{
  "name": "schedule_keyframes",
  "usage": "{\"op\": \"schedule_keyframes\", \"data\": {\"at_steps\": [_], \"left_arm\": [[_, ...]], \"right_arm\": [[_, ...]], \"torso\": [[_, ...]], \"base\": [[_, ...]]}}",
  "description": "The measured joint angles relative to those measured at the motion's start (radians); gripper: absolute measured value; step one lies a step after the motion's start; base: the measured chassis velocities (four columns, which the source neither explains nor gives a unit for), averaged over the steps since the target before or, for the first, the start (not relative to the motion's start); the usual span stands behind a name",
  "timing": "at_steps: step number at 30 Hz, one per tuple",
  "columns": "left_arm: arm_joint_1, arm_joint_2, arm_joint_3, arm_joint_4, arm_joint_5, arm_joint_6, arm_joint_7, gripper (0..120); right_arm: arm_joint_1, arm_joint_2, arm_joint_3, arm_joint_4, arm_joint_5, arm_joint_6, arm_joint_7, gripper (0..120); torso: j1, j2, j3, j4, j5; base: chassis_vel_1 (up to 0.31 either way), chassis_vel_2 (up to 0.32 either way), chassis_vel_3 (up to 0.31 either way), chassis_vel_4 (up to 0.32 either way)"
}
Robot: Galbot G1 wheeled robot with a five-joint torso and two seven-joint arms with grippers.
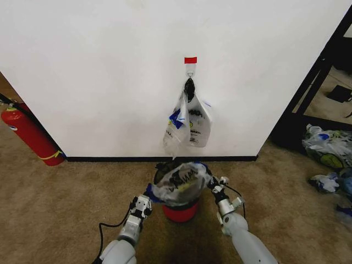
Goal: Pick up the garbage bag from the wall and place it over the trash bin.
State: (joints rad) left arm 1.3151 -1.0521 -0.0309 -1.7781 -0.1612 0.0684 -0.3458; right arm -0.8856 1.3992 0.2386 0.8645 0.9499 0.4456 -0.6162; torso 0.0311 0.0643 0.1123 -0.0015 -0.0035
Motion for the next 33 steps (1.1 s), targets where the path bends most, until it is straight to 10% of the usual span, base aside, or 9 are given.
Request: {"op": "schedule_keyframes", "data": {"at_steps": [25, 33], "left_arm": [[0.037, -0.004, 0.023, 0.082, 0.089, -0.102, 0.062, 0], [0.091, 0.021, -0.019, -0.004, 0.092, -0.113, 0.052, 0]], "right_arm": [[-0.004, 0.008, -0.023, -0.106, -0.146, -0.093, -0.006, 0], [-0.094, -0.096, -0.089, 0.096, -0.08, -0.114, -0.009, 0]], "torso": [[0.0, 0.0, 0.0, 0.0001, -0.0002], [0.0, 0.0, 0.0, -0.0001, 0.0001]], "base": [[0.0, 0.0, 0.0, 0.0], [0.0, 0.0, 0.0, 0.0]]}}
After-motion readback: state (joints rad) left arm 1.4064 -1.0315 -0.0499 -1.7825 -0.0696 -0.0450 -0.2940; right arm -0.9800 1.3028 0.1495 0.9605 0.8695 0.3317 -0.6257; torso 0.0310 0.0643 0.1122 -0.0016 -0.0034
